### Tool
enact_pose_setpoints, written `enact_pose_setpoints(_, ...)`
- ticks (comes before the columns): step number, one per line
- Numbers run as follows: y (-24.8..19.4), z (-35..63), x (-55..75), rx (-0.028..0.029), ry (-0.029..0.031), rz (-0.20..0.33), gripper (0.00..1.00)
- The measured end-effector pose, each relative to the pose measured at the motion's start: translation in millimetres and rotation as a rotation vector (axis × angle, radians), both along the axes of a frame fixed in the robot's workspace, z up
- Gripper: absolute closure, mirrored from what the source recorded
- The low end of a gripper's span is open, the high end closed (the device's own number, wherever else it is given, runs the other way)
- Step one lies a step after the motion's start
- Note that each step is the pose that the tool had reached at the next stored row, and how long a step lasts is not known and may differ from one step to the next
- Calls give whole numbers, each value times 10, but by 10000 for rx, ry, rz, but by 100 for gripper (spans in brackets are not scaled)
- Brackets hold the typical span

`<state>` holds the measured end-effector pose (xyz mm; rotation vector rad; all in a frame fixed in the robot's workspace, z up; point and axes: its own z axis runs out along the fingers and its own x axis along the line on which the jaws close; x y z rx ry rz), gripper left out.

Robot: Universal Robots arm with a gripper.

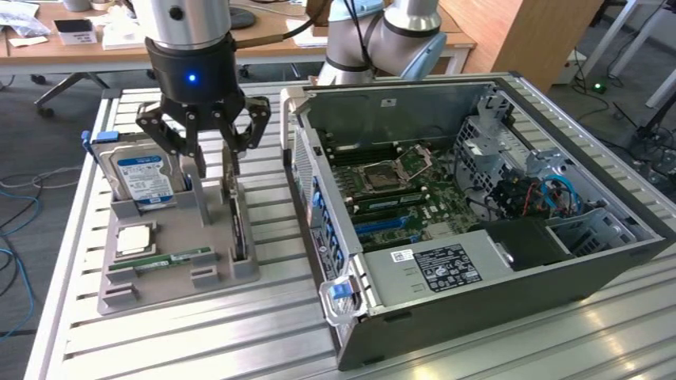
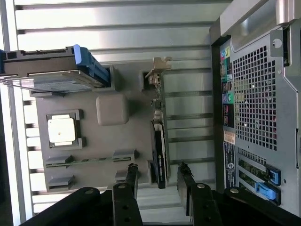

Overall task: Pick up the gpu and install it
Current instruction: 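Pick up the gpu and move the gpu toward the slot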

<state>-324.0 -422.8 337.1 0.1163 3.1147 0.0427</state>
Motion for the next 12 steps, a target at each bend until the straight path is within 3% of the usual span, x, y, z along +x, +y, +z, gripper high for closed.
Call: enact_pose_setpoints(12, 0, -218, 0, 0, 0, 0, 53)
